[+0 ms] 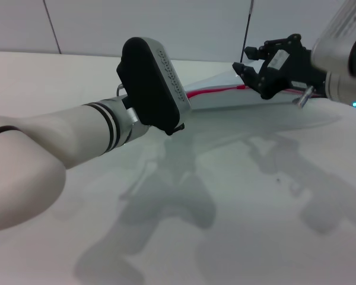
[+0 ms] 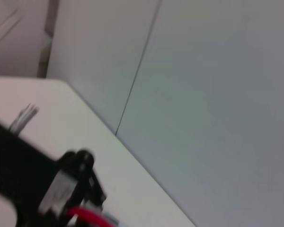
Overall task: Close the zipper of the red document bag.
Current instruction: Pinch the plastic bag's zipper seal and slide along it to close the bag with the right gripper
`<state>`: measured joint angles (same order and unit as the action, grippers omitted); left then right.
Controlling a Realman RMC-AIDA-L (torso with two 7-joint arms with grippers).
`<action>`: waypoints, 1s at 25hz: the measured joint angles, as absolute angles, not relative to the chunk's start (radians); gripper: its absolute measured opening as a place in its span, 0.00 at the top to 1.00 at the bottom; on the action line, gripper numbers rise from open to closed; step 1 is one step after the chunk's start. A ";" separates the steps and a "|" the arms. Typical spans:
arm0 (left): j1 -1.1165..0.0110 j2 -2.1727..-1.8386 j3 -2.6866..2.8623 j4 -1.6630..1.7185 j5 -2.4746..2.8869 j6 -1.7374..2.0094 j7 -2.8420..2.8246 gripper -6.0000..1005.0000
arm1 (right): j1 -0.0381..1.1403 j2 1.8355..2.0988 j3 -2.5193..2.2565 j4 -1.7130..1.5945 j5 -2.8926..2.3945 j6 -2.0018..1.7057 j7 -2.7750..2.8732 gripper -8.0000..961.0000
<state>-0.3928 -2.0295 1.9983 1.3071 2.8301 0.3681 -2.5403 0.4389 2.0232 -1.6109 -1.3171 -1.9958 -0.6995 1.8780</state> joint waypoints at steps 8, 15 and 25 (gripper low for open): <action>-0.392 -2.029 1.997 1.302 2.830 0.370 -2.540 0.94 | 0.375 2.028 -1.804 -1.329 -2.013 -0.452 1.654 0.66; -0.392 -2.029 1.997 1.301 2.830 0.372 -2.540 0.94 | 0.359 2.029 -1.919 -1.311 -2.094 -0.318 1.637 0.66; -0.394 -2.029 1.992 1.307 2.830 0.377 -2.538 0.94 | 0.359 2.031 -1.932 -1.254 -2.124 -0.311 1.641 0.66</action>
<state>-0.3935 -2.0288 1.9918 1.3066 2.8302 0.3767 -2.5378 0.3590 2.0309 -1.9321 -1.2541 -2.1235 -0.3109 1.6413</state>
